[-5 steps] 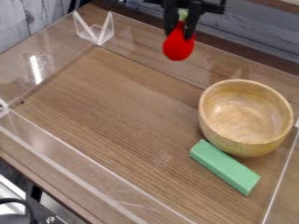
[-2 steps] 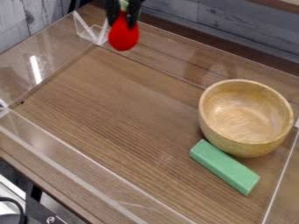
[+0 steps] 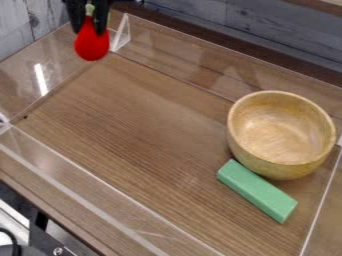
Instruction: Move the red object to the left side of the table
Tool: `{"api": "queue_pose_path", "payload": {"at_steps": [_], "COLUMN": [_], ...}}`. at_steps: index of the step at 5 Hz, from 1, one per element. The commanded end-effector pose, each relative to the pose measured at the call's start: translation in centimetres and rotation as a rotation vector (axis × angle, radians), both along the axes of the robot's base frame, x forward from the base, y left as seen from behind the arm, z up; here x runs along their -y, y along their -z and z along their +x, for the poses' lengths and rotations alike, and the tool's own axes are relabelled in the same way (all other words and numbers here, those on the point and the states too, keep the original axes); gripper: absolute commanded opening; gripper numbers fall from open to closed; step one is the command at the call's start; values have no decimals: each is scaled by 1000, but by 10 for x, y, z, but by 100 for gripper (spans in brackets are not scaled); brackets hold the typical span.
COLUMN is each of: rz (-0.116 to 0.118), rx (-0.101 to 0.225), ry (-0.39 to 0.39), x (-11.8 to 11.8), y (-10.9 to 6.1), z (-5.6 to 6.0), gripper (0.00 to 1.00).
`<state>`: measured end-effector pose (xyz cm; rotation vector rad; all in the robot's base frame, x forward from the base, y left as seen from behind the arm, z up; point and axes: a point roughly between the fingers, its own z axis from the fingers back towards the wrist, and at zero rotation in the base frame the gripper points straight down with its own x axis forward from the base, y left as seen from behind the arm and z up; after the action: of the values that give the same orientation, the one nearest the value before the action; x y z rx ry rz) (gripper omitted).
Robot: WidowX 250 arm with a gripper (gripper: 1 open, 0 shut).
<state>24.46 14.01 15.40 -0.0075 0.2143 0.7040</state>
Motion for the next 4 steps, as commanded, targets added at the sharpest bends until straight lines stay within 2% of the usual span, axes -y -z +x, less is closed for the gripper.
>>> {"api": "queue_pose_path", "payload": {"at_steps": [1, 2, 4], "rz": [49, 50, 40], "rx": [70, 64, 59], "ry": [-65, -112, -160], "x": [-19, -30, -30], "y": [-25, -25, -32], "z": [-11, -16, -20], "gripper": [0, 0, 0]}}
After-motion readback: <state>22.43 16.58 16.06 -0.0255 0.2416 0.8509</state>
